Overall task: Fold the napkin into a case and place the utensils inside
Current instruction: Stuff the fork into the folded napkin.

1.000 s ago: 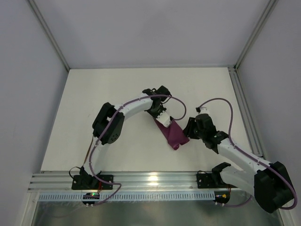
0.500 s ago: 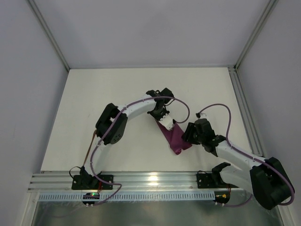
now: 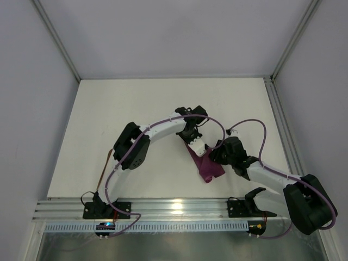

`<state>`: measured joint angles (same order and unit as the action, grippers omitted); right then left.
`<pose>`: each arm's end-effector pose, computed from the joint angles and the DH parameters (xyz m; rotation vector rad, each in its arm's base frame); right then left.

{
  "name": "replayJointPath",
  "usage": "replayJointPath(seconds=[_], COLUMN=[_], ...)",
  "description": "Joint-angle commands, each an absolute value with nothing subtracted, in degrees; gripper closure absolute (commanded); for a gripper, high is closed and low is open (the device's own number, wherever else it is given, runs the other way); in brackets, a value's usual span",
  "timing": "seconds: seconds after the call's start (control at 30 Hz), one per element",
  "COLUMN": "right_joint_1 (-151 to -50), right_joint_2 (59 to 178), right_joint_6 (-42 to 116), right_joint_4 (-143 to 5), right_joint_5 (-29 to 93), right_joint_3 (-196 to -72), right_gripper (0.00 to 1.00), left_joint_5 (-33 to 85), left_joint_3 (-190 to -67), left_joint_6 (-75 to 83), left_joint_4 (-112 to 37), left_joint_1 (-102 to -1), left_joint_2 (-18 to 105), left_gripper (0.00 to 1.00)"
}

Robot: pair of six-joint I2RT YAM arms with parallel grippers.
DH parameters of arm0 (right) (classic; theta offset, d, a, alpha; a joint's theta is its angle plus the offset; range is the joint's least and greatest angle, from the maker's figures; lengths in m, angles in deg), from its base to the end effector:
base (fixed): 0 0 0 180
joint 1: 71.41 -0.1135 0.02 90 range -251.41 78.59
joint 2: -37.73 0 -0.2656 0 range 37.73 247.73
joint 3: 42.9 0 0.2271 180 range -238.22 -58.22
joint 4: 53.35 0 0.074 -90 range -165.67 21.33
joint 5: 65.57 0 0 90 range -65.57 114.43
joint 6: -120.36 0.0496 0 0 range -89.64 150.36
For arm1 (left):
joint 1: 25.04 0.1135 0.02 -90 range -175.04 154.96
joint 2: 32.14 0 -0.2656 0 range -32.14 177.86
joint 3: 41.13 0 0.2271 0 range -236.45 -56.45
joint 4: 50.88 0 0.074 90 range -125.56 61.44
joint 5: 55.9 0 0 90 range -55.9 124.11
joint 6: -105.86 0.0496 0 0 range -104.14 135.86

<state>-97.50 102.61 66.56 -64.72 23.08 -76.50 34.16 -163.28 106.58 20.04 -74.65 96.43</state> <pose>0.1732 0.0835 0.1523 0.2213 2.3627 0.5142 0.2841 -0.3338 0.1752 2.7588 0.9953 0.1157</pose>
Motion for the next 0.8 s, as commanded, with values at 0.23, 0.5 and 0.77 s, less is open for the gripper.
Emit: replayJointPath(seconds=[0.23,0.5,0.77], right_joint_1=[-97.8,-97.8,-97.7], right_joint_2=[103.7,102.6,102.6], right_joint_6=[67.9,68.0,67.5], right_joint_4=[-63.0,-64.3,-64.4], right_joint_5=[23.3,22.5,22.4], right_joint_3=[-75.2,-74.7,-74.9], right_gripper=[0.60,0.59,0.59], left_joint_5=[28.2,30.3,29.9], left_joint_3=[-165.1,-165.6,-174.2], left_joint_6=[106.9,104.6,96.0], left_joint_4=[20.8,18.2,25.6], left_joint_1=[-76.9,-76.9,-74.3], left_joint_2=[97.1,97.3,95.4], left_gripper=[0.82,0.50,0.28])
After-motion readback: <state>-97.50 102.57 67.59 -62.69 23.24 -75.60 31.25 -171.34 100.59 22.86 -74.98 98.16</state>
